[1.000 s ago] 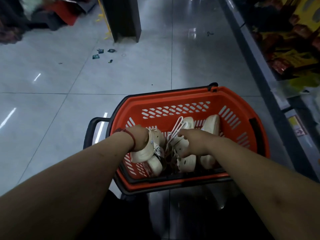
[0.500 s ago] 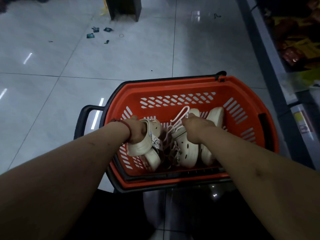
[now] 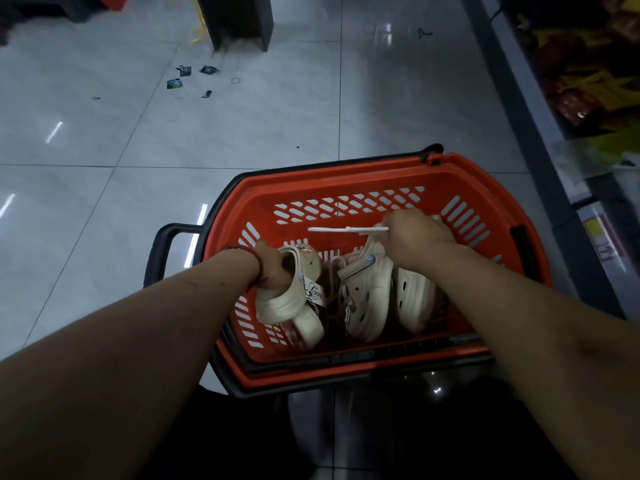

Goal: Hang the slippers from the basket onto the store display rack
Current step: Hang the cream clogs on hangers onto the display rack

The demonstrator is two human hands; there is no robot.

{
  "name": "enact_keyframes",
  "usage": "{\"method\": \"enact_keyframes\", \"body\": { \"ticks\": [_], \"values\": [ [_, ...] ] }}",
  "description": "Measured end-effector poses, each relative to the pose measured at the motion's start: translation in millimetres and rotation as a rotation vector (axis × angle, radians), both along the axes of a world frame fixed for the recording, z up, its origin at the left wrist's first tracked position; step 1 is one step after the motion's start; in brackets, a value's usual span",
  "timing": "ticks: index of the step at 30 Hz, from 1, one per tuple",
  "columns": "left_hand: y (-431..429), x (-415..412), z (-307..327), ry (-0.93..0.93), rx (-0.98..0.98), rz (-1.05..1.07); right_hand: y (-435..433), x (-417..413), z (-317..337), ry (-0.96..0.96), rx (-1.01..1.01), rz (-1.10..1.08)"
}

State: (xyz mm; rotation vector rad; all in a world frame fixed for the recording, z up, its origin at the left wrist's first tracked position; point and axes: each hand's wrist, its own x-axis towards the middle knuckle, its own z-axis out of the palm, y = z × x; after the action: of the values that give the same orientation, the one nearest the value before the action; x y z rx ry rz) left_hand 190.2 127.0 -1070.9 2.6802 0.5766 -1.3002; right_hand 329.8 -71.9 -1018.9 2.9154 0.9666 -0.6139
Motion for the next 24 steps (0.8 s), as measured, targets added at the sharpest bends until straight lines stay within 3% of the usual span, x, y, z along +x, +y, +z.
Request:
{"method": "enact_keyframes", "body": {
  "ticks": [6,11,24],
  "values": [
    [-6.9,1.5,-3.6,-0.059,0.037,-0.031,-8.8,-1.6,2.9,0.103,-0.099,0.057],
    [-8.5,-5.5,-10.1,-0.043,0.068,-0.001,-9.0,-6.4,7.8,0.107,-0.003,0.123],
    [-41.5,4.0,29.7,-0.459,0.016,0.119,0.3,-13.6,44.7,0.427,0.207,-0.113]
  ]
}}
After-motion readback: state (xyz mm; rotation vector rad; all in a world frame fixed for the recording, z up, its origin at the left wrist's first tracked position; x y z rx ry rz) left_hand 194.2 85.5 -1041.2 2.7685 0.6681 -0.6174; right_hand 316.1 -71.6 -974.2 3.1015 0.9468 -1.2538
